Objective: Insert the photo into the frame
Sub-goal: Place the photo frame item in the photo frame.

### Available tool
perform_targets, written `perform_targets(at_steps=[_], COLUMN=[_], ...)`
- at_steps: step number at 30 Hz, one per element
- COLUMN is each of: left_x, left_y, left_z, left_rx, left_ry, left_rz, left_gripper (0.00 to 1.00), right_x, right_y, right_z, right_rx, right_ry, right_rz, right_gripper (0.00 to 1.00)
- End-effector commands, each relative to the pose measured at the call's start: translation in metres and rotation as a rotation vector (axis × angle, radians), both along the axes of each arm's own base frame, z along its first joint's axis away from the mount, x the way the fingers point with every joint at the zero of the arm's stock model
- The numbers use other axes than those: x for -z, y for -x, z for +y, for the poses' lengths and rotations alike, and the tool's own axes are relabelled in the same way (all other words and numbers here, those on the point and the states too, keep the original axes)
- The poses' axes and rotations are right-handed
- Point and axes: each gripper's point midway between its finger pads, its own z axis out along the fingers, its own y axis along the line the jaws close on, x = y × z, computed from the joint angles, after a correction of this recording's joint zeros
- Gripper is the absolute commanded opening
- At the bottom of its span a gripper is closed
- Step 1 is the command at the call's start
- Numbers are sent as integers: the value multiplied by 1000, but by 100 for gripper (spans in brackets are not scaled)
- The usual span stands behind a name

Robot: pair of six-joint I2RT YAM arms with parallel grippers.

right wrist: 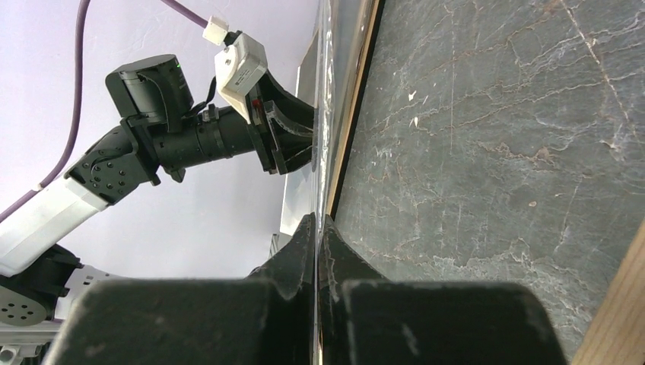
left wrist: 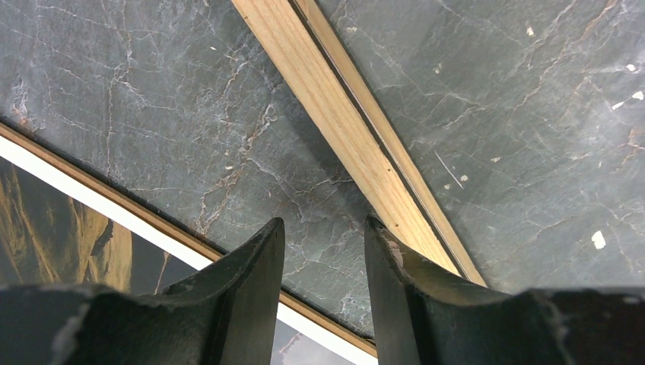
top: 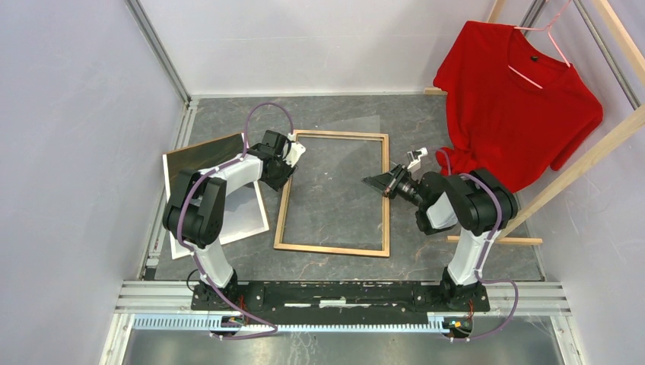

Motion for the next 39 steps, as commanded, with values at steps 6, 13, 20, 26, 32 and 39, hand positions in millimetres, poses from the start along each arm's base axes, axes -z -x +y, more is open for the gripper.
perform_targets(at_steps=[6,13,20,26,32,39], left_x=[16,15,14,14,16,16], left_y=[20,20,20,19,20,20], left_z=[-14,-13,-12,-11,-12,-13], left_rx=[70,68,66,64,65,64], left_ry=[25,21,17,13,17,23], left_rz=[76,71,70,69,71,74], left_gripper=[51,51,51,51,51,51], right_x=[-6,6,9,15,14,3], right_y=[0,9,14,16,15,12], right_z=[19,17,17,16,16,19], right_rx=[-67,-73,-93,-105,-104,-104], right_ry=[-31,-14,-3,60,68,16], right_rz=[-12,31,50,56,57,58], right_gripper=[2,2,5,8,9,10])
